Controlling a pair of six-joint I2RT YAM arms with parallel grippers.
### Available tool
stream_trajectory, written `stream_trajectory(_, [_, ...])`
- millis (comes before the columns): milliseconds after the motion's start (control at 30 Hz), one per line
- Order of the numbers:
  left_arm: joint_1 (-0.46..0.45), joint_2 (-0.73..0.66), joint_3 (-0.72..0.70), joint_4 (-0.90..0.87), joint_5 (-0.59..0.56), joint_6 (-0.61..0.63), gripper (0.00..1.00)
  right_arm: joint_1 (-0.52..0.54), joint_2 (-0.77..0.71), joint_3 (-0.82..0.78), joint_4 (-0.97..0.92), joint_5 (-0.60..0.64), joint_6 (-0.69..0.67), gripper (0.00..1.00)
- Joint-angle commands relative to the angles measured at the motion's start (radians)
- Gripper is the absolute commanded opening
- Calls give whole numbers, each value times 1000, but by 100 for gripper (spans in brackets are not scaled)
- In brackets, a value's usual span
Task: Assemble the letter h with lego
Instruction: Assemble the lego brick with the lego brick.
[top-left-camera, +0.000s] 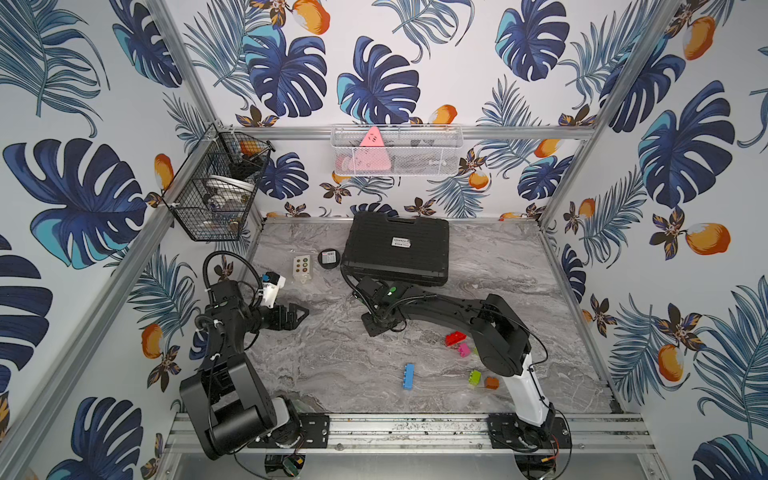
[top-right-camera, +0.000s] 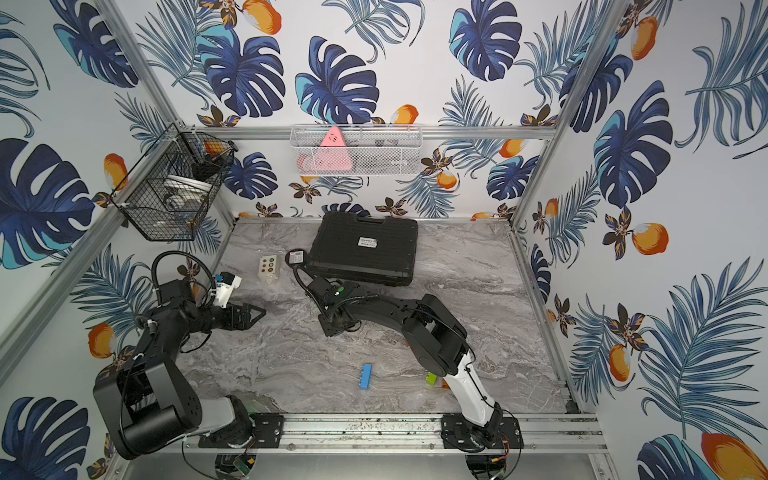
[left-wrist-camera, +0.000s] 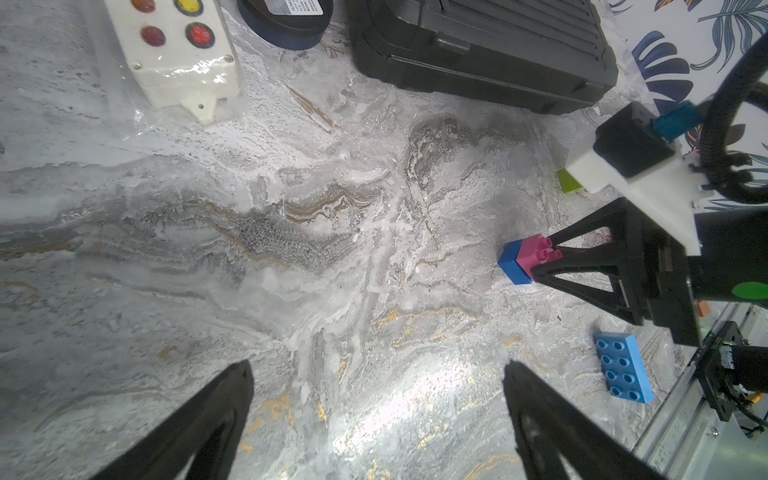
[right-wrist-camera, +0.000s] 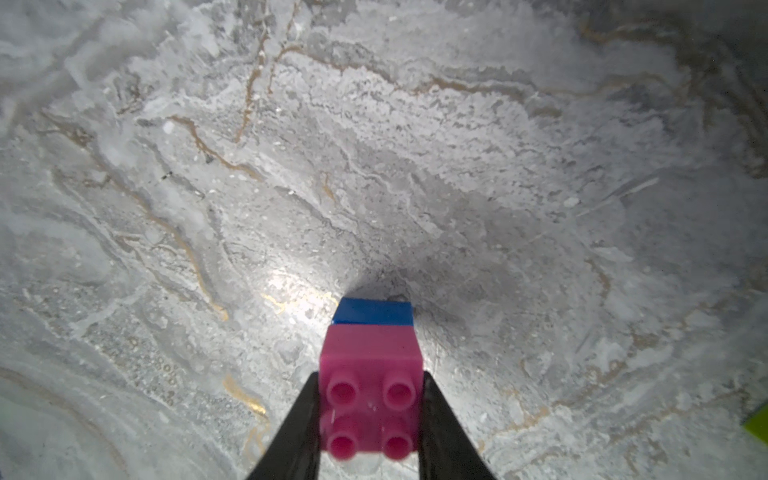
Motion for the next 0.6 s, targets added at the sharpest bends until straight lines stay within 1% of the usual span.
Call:
stream_trajectory(0, [6, 2, 8, -11, 30, 2, 99, 3, 35, 5, -87, -34, -71, 33])
stream_trajectory(133, [13, 2, 7, -9, 31, 0, 99, 2, 78, 55, -142, -29, -69, 33])
stream_trajectory(267, [15, 7, 10, -17, 37, 5, 99, 2, 113, 47, -136, -43, -28, 31])
stream_trajectory(367, [19, 5, 9, -11, 35, -1, 99, 3, 150, 46, -150, -61, 1, 25])
stream_trajectory(433, [23, 7, 9, -13, 36, -3, 99, 5, 177, 48, -186, -19, 47, 20])
stream_trajectory(567, [47, -2, 4, -11, 53, -3, 99, 5, 230, 49, -236, -1, 92, 14])
